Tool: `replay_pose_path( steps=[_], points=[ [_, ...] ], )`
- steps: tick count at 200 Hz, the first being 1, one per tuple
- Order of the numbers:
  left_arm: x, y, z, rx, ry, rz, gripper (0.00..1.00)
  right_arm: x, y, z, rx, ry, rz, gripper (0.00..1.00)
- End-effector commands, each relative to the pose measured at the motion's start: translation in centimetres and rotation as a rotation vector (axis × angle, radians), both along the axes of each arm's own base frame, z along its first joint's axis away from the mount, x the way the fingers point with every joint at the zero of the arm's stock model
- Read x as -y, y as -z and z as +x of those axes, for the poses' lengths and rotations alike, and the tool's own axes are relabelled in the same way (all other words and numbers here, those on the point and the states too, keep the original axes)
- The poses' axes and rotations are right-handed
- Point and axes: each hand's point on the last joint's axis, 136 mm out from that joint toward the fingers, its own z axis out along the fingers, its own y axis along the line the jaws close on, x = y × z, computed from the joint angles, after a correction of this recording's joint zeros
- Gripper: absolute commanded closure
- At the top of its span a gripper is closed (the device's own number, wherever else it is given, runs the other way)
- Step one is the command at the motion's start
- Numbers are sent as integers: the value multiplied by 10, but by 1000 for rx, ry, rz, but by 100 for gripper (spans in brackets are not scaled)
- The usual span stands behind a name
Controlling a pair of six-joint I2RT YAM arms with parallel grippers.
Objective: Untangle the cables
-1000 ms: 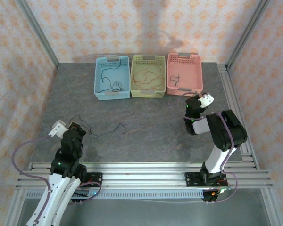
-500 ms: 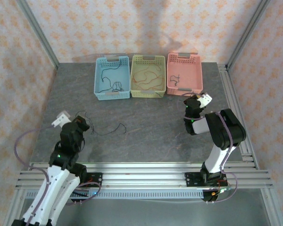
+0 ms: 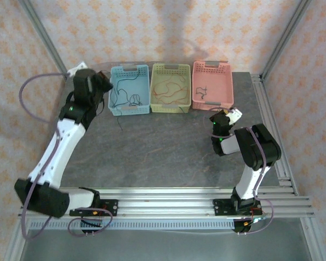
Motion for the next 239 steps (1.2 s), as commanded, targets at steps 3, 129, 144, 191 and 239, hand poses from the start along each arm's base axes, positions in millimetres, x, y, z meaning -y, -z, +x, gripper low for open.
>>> replay_pose_path(
  steps=[3, 129, 144, 191, 239],
  points=[
    [10, -21, 30, -11, 60, 75, 100, -8, -7, 9, 33, -27, 32, 100],
    [13, -80, 137, 8, 59, 137, 100, -16, -6, 15, 42, -66, 56, 100],
    [14, -52, 152, -45, 57, 152, 100, -16, -7, 15, 43, -66, 54, 100],
    [12, 87, 191, -307, 54, 185, 100, -19, -7, 17, 50, -83, 65, 100],
    [13, 140, 183, -428, 75, 189, 50, -27, -4, 21, 47, -118, 82, 100]
  ],
)
